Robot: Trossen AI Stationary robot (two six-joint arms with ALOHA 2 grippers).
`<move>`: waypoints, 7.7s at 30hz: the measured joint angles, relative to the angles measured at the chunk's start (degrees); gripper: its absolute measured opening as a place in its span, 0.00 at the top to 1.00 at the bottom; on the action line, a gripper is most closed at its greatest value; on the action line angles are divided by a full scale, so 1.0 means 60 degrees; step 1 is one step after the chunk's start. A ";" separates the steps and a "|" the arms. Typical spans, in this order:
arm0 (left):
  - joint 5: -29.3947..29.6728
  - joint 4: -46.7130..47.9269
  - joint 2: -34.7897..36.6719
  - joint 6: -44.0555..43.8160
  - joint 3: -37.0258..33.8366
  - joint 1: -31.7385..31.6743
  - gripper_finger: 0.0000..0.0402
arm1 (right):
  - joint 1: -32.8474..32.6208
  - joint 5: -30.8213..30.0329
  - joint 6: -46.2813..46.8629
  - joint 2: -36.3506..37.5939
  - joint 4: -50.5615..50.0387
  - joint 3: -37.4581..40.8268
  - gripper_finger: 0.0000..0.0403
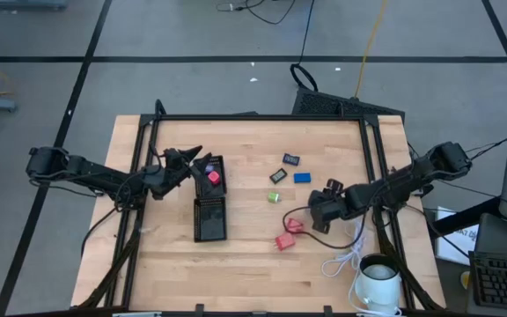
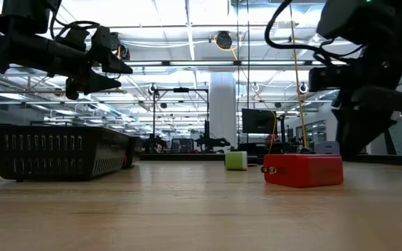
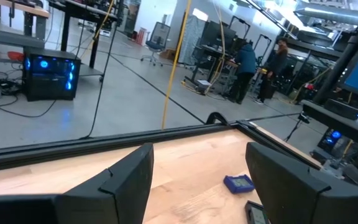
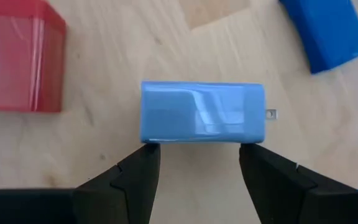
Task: Pick & Place Office items
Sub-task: Put the light blue charger adapter into the top black bin
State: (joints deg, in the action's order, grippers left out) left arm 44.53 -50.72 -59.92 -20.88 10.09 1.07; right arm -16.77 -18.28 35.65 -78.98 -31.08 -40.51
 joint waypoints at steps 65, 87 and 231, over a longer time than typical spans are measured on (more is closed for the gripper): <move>-0.0018 -0.0004 0.0000 -0.0109 0.0000 -0.0005 0.34 | 0.2545 0.1648 -0.0405 0.0004 0.0147 0.0002 0.48; -0.0018 -0.0007 -0.0004 -0.0047 -0.0002 0.0002 0.34 | 0.3274 0.2310 -0.1336 0.0631 0.2082 -0.0011 0.48; -0.6059 0.0775 -0.4630 0.4195 0.5902 0.0008 0.72 | 0.3999 0.5279 -0.5876 -0.0227 1.3366 -0.0022 0.51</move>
State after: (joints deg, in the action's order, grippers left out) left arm 8.18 -46.07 -87.70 4.29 45.50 1.11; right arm 7.23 13.39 0.40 -80.34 49.12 -40.64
